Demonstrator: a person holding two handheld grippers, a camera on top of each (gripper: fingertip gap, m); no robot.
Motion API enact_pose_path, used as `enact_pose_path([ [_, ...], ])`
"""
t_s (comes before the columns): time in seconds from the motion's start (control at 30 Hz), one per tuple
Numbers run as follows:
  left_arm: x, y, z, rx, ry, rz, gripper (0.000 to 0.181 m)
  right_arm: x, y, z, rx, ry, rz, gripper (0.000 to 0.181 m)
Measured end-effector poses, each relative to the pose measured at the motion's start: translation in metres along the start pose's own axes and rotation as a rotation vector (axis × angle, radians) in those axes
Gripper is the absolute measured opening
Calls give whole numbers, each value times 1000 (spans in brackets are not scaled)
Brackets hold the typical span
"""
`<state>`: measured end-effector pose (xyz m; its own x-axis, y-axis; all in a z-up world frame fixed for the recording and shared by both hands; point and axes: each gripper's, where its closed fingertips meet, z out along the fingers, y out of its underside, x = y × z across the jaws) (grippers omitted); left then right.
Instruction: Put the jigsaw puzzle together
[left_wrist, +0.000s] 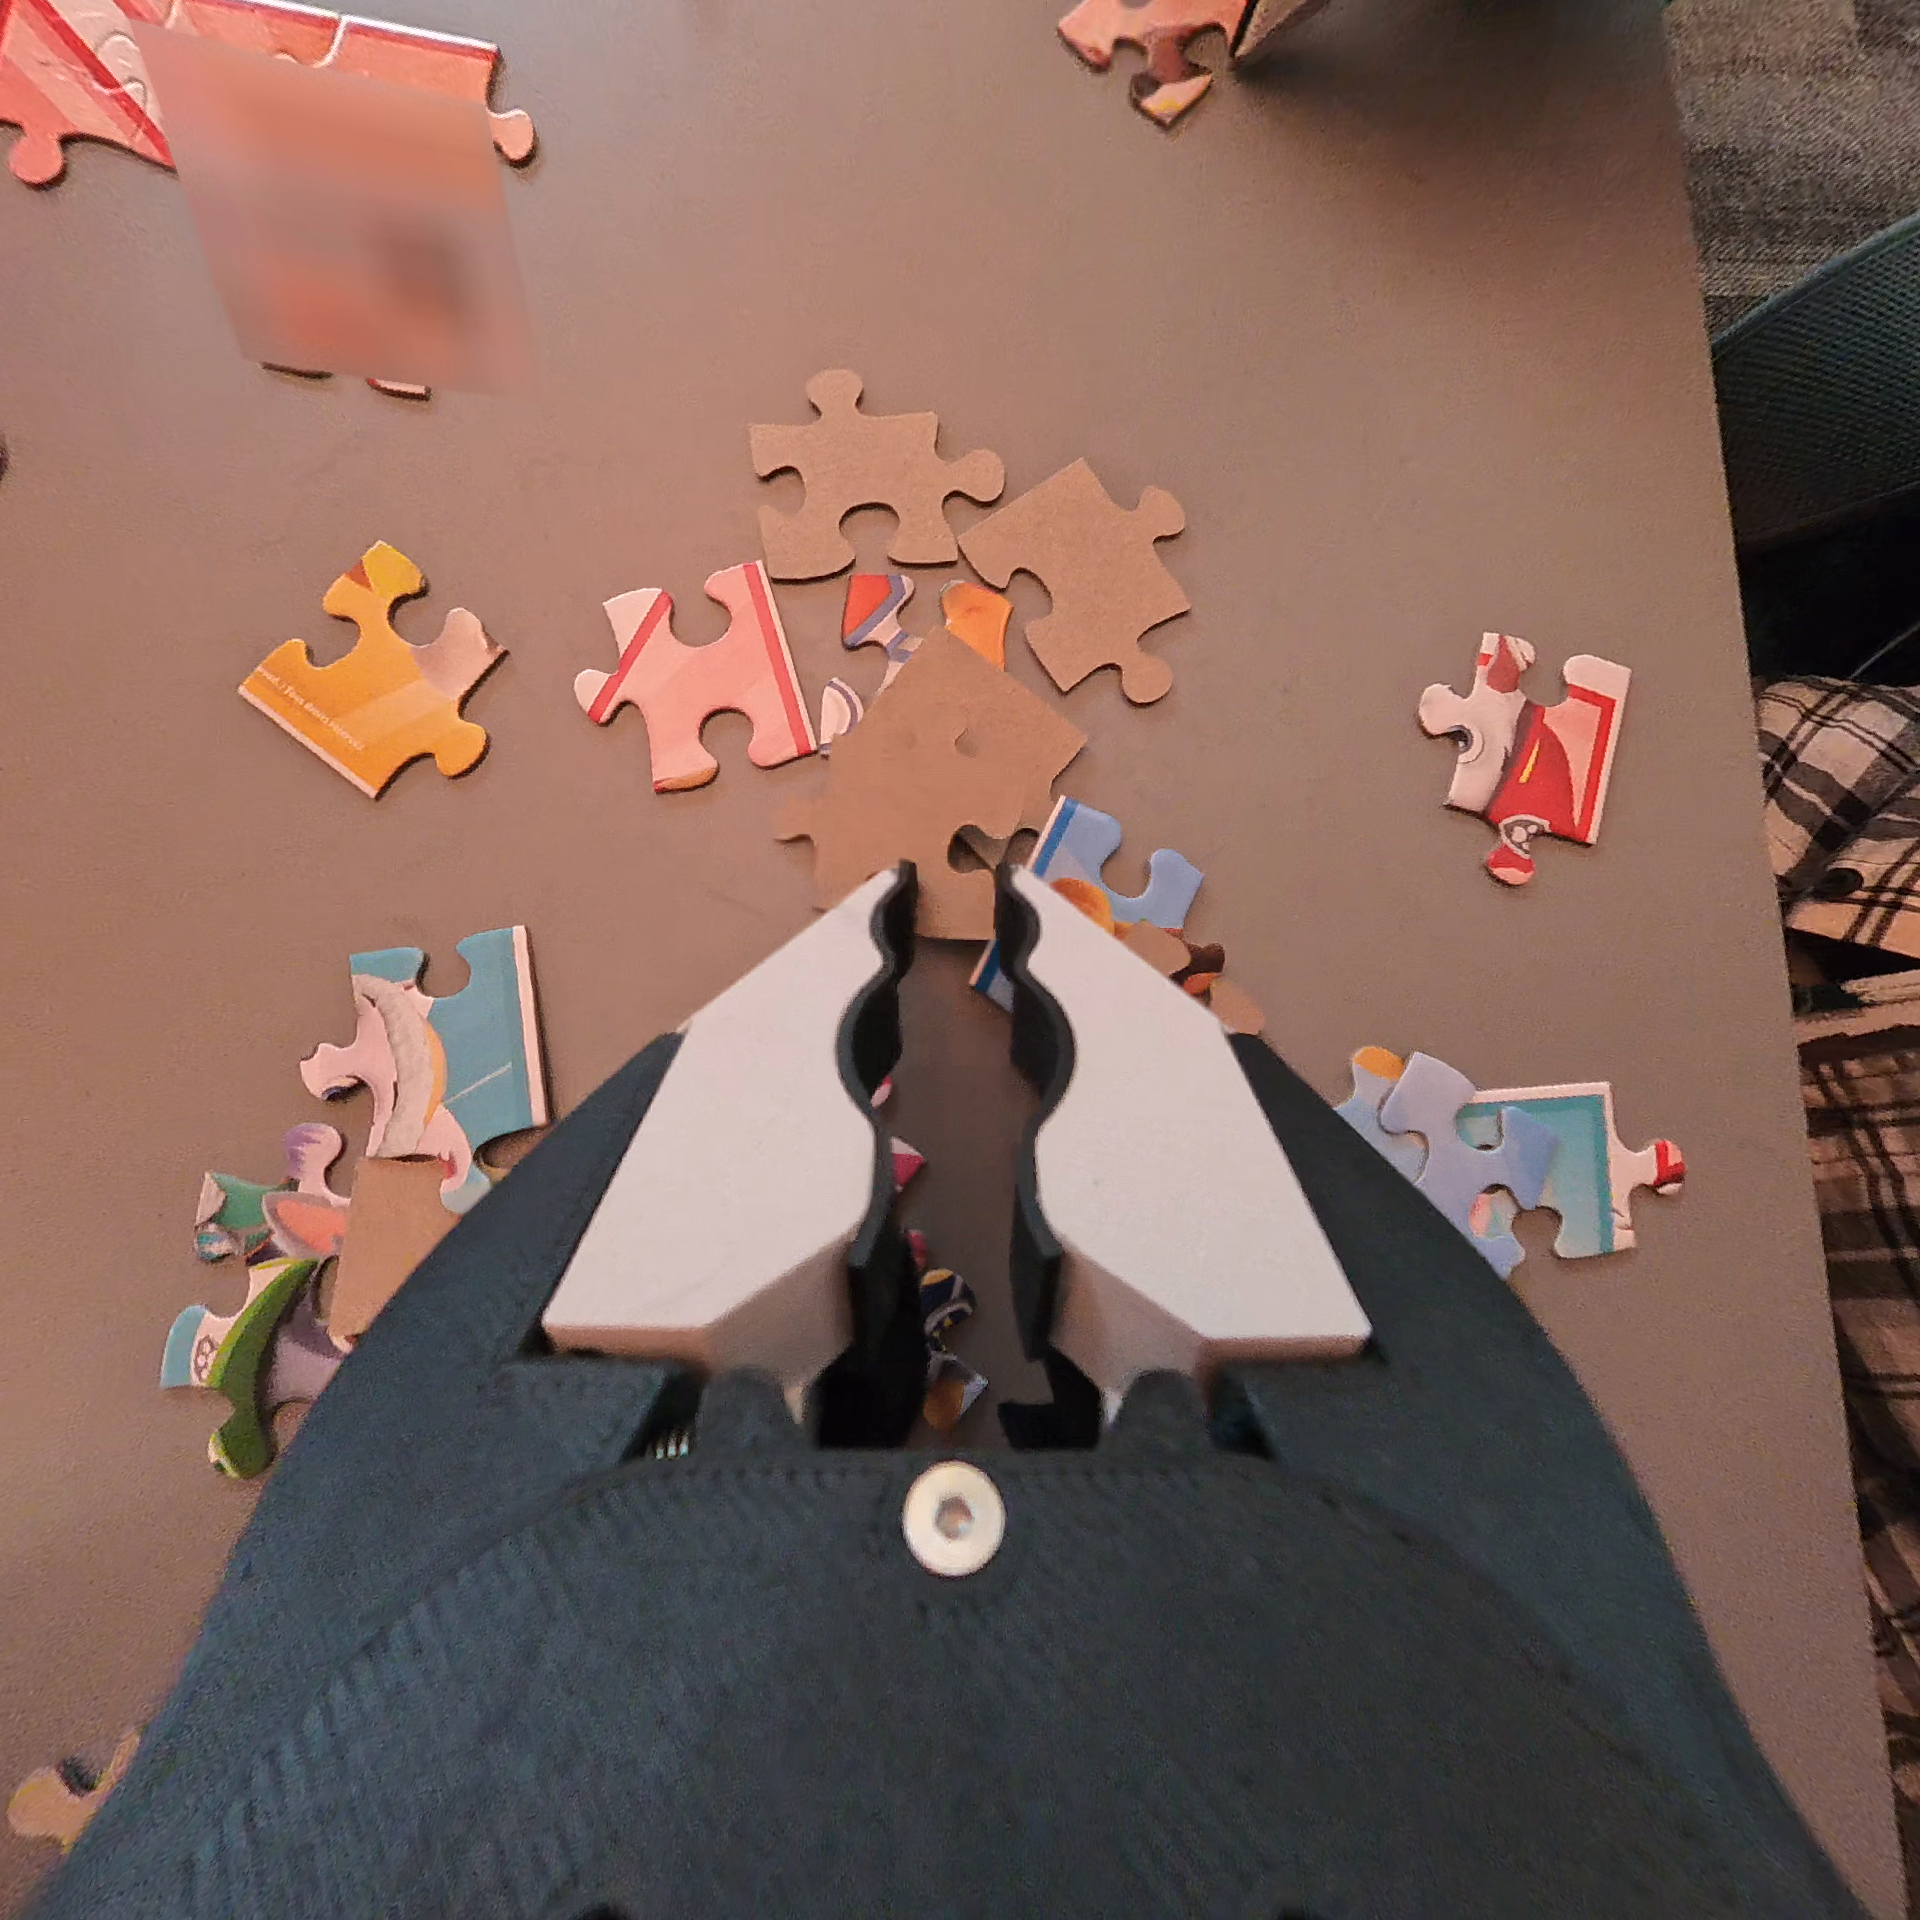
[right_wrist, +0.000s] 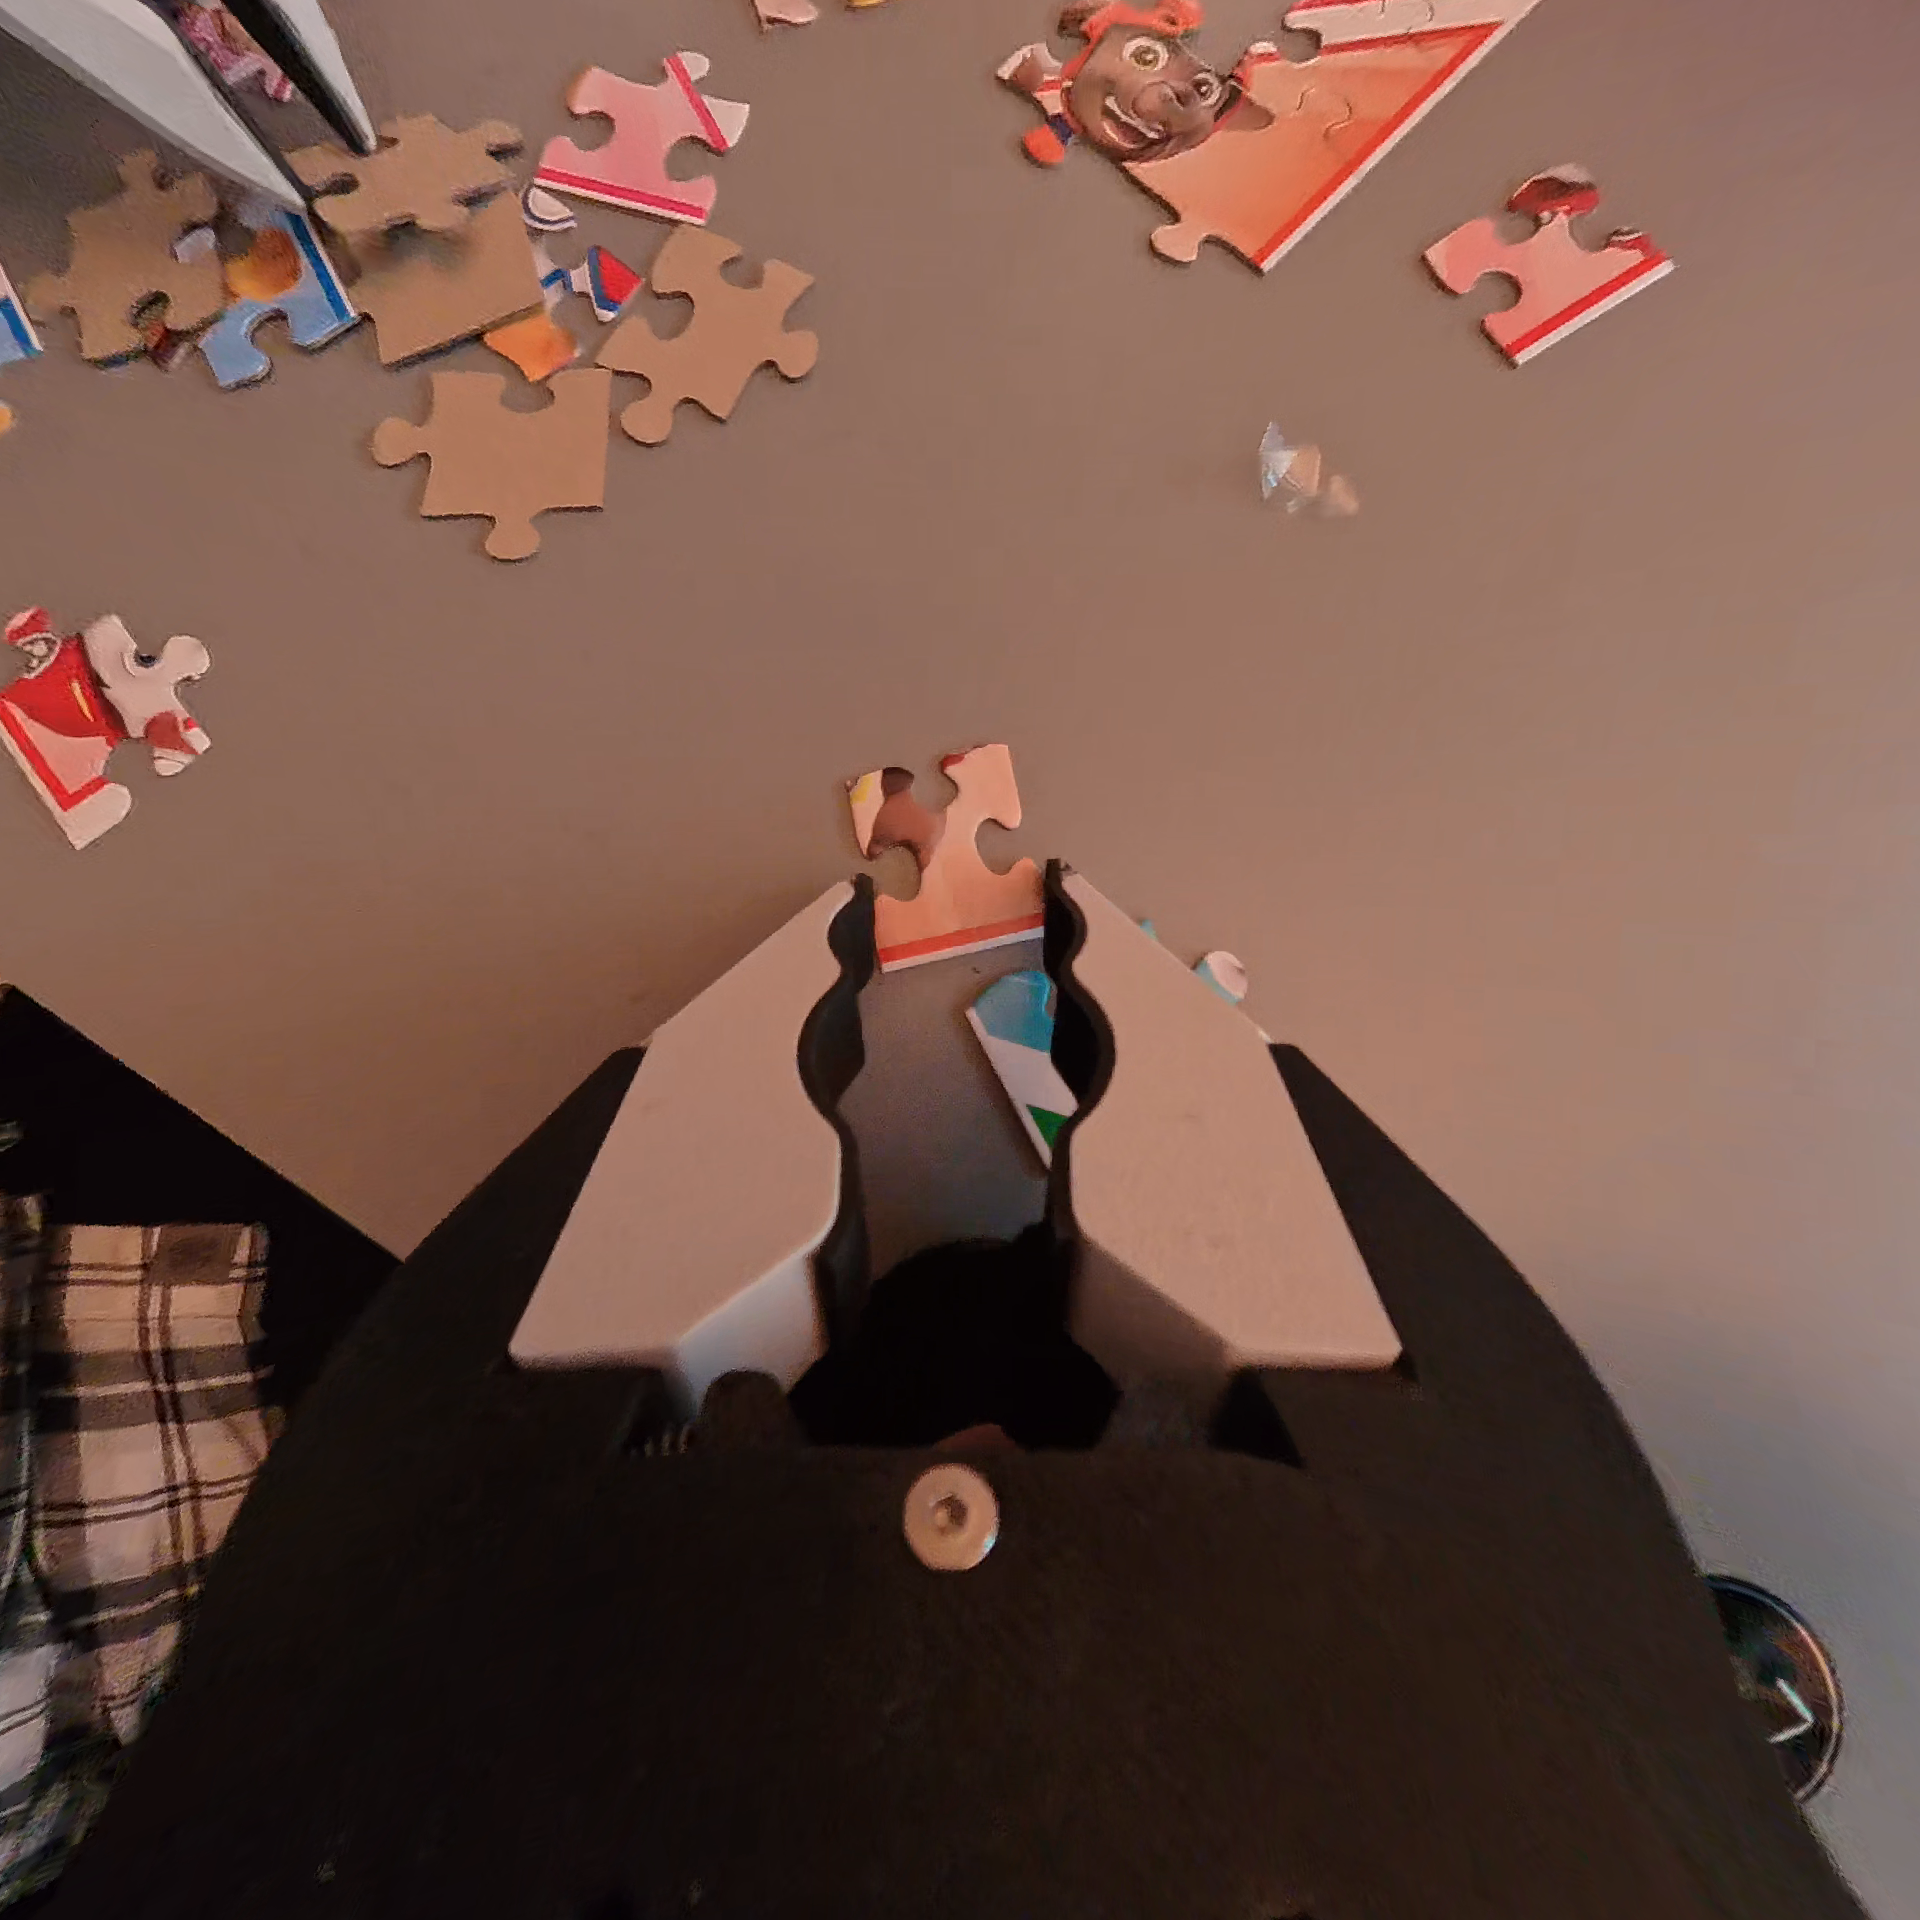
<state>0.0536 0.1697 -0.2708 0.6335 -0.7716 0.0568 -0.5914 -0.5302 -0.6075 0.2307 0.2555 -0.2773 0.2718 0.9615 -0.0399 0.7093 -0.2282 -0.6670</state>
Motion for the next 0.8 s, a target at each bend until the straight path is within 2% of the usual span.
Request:
enact_pose_path([
  [0.13,0,0,1,-4,3,0,14,1,-4,3,-14,13,6,22],
  [0.3,0,-4,-3,21,3,-8,15,-14,-10,10,-12,-21,-41,22],
  [0.4,-1,-11,-8,60,2,-16,17,-15,-10,9,-18,-43,-73,37],
  [0.43,-1,-13,-9,70,2,-15,17,-15,-10,10,-20,-53,-75,36],
  [0.5,-1,-16,-10,78,-3,-10,17,-14,-11,11,-24,-65,-87,22],
  [0.67,-5,-21,-12,105,-21,-17,18,-13,-18,16,-8,-94,-95,21],
  [0.8,-20,-36,-18,129,-66,-24,19,-7,-25,22,0,-68,-83,20],
])
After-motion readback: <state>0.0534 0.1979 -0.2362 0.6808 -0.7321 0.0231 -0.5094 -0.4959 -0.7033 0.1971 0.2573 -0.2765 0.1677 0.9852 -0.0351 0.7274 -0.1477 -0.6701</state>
